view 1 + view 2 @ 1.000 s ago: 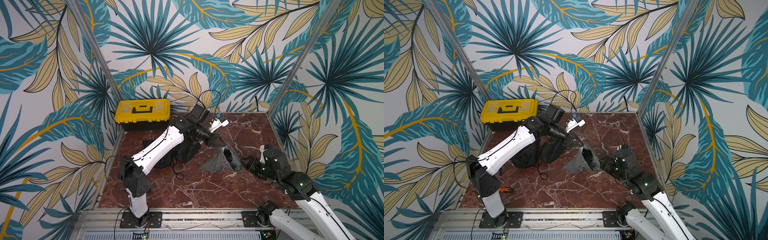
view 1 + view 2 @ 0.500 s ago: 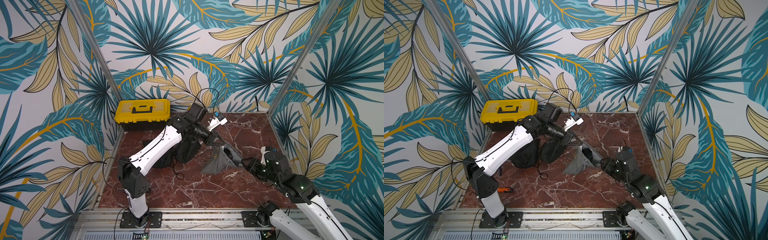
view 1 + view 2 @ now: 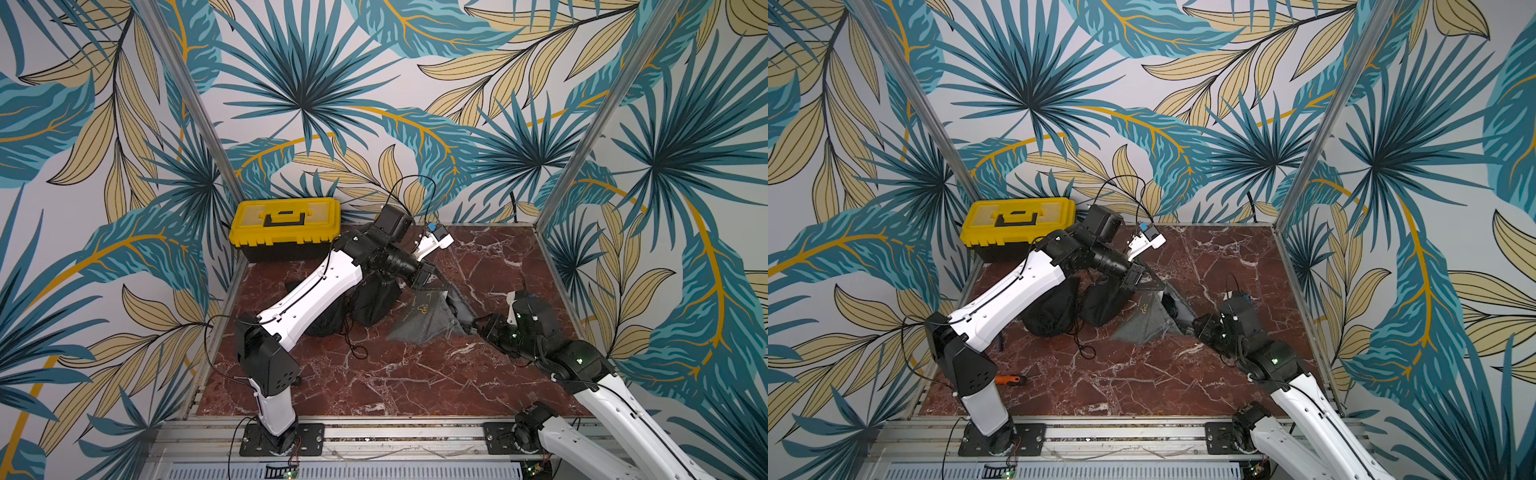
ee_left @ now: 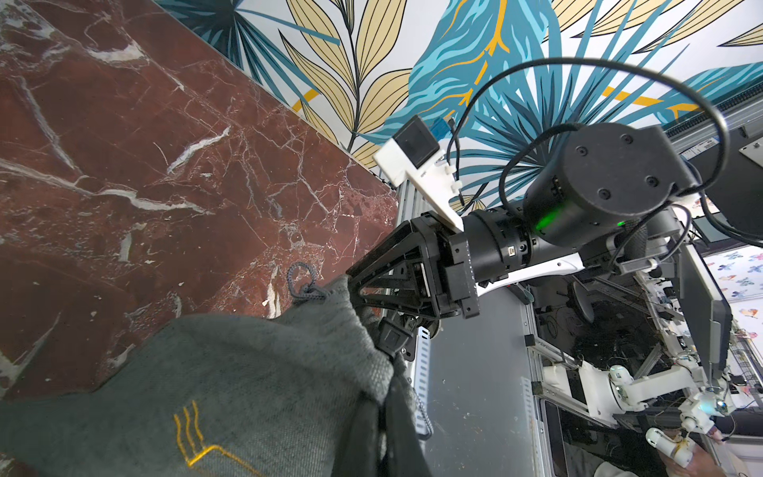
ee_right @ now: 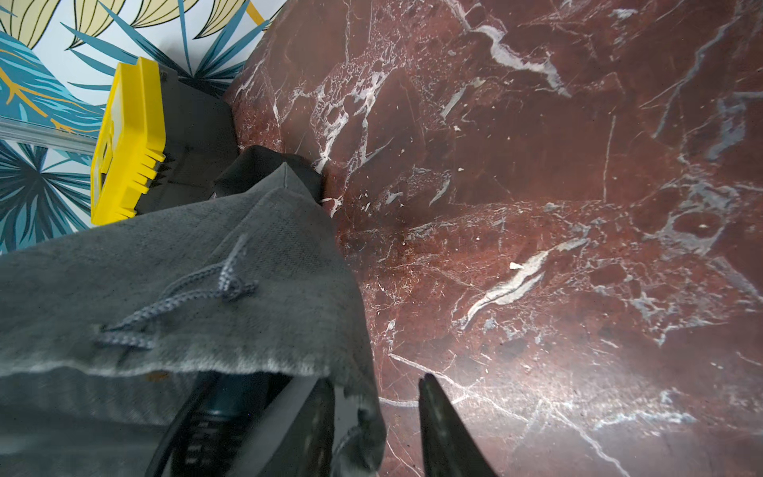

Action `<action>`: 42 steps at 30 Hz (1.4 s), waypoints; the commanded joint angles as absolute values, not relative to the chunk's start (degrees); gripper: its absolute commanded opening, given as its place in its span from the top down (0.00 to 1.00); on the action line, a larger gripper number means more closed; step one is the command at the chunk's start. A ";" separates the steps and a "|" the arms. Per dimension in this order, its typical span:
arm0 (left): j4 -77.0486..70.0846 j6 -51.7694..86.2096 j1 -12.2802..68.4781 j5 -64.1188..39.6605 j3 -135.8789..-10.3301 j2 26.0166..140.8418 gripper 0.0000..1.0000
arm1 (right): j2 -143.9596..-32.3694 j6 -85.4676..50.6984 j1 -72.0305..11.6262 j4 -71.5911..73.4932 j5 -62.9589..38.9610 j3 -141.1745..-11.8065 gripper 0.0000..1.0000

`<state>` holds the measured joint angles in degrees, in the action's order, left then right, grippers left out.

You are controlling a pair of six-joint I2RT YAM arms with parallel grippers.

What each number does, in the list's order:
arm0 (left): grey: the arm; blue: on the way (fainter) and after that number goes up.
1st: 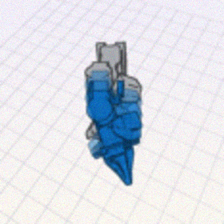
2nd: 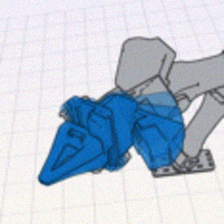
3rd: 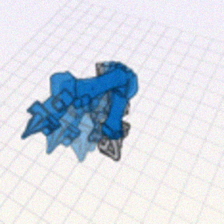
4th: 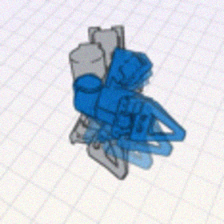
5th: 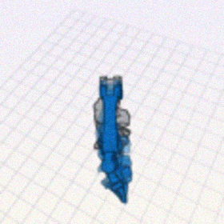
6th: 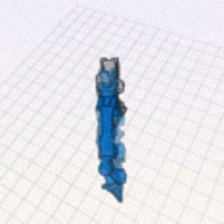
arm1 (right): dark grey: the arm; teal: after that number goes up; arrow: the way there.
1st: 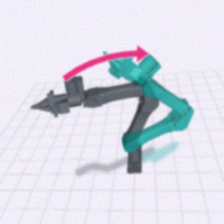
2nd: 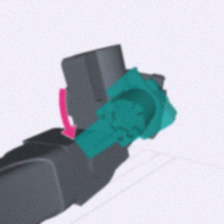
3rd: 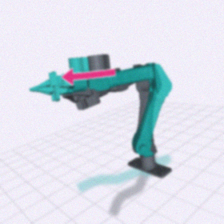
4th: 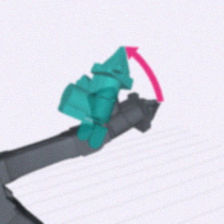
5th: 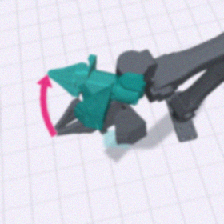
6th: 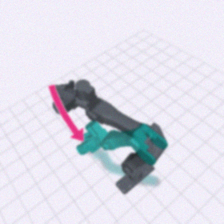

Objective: Pack away hair dryers
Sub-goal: Adjust the drawstring bag.

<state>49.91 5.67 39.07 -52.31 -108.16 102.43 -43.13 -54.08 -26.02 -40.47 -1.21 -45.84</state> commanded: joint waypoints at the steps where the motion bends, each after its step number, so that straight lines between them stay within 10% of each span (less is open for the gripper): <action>1: 46.78 5.98 38.42 -55.69 -112.32 99.52 1.00 | -43.46 -55.08 -26.31 -35.17 -3.70 -43.30 0.64; 5: 46.56 6.13 37.91 -55.67 -111.98 99.32 1.00 | -42.87 -55.37 -26.37 -33.26 -3.75 -42.37 0.63; 12: 44.43 6.35 37.23 -53.52 -108.12 99.36 1.00 | -44.76 -52.57 -26.35 -36.31 -2.75 -46.90 1.00; 22: 36.31 13.23 35.38 -45.75 -98.52 102.27 1.00 | -53.86 -48.42 -26.31 -42.25 -0.90 -60.79 1.00; 42: 43.20 2.16 35.20 -43.64 -102.79 102.92 1.00 | -47.36 -53.67 -26.32 -36.28 -5.75 -46.50 1.00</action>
